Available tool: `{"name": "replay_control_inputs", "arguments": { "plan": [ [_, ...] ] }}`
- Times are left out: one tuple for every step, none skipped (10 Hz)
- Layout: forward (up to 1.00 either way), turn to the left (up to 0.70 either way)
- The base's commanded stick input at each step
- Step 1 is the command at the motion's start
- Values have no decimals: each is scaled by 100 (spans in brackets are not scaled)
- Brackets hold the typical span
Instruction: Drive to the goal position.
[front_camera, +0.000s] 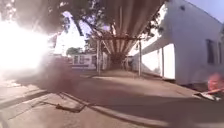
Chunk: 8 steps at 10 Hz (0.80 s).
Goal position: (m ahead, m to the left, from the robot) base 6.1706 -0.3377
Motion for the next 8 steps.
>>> {"name": "replay_control_inputs", "arguments": {
  "plan": [
    [70, 0],
    [70, 0],
    [70, 0],
    [70, 0],
    [70, 0],
    [70, 0],
    [70, 0],
    [70, 0]
  ]
}}
